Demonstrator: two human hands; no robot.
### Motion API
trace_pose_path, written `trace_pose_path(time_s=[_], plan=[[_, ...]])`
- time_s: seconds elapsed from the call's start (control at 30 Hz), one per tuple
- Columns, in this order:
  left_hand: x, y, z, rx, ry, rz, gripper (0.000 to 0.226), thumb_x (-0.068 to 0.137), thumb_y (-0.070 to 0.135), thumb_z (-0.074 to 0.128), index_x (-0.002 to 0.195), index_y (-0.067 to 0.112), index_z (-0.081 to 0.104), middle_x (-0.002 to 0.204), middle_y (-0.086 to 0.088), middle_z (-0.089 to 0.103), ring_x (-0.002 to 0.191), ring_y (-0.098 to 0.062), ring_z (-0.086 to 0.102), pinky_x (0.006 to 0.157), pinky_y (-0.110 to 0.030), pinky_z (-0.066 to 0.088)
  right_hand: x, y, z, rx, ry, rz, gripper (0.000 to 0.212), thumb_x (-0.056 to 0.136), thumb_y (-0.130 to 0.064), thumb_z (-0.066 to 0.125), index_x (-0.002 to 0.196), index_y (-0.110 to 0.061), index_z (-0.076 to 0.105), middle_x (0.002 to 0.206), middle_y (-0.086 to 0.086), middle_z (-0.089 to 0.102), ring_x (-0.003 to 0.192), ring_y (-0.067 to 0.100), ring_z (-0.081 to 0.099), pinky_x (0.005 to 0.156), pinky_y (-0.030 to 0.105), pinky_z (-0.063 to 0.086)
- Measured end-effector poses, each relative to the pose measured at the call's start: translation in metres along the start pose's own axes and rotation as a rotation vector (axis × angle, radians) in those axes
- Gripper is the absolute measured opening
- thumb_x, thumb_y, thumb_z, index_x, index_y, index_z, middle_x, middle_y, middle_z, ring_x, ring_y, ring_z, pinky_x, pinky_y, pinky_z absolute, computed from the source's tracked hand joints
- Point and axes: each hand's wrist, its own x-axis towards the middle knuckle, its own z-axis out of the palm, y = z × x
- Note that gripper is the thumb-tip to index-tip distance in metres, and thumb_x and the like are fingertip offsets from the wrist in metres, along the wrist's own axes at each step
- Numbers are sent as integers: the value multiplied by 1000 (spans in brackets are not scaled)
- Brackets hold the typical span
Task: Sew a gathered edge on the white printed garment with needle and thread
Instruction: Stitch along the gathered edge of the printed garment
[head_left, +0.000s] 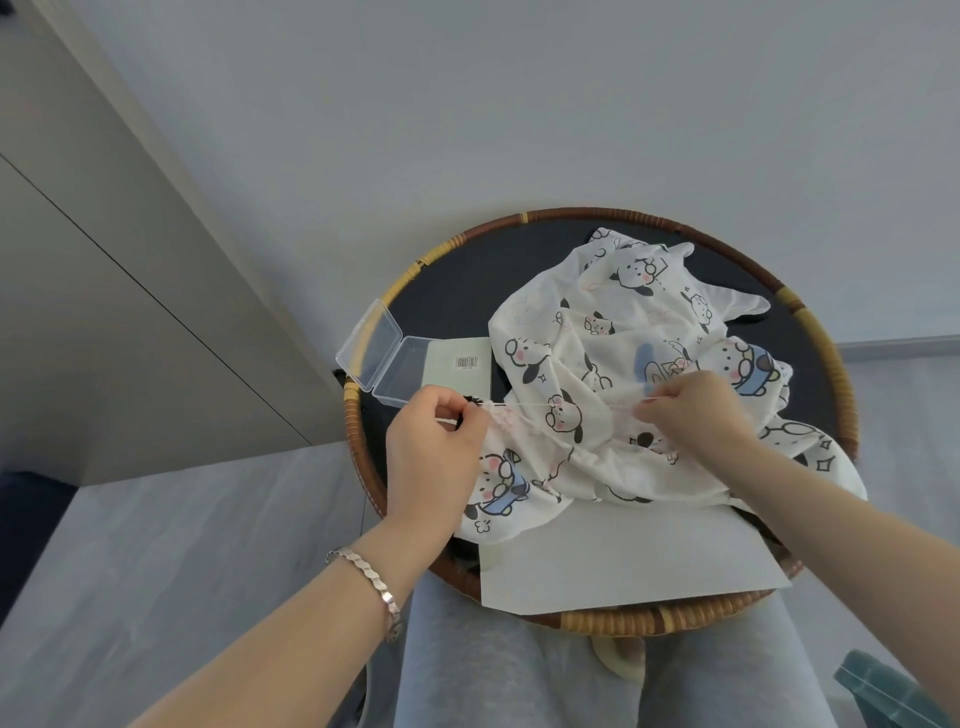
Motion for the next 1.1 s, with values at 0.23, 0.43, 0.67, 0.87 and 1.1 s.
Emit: trace_pose_path(time_s=[0.23,0.43,0.67,0.87,1.1], plan=[[0,-4,2,-20,-55,-44,5,84,15,61,81,18,59,76,12,58,73,-2,54,61,1,38,-1,-6,-11,-377,-65,10,16,83,-8,52,98,-12,57,82,6,53,76,25,54,60,26,38],[-7,6,4,-73,-157,15,20,85,15,62,72,29,54,74,11,60,67,-6,57,57,-5,42,-43,-45,5,-107,-119,-447,29,84,-18,59,113,-20,61,68,-11,46,61,3,46,54,10,37],[-11,11,1,-90,-218,58,22,85,15,62,72,31,55,70,11,62,63,1,58,55,-8,44,-51,-49,23,-58,-173,-540,15,85,-34,63,82,-20,70,56,-9,45,53,5,41,52,17,31],[-10,9,4,-54,-176,49,22,85,15,62,70,29,54,68,10,60,59,-4,55,55,-7,42,-53,-44,17,-134,-110,-556,19,87,-27,59,81,-14,70,64,-6,53,62,8,45,62,24,37],[6,1,6,-9,-74,-4,7,85,15,61,79,17,58,73,13,57,69,-1,54,58,0,38,-49,-31,6,-211,-104,-520,19,88,-25,58,82,-10,68,66,-5,53,64,11,45,59,24,35]])
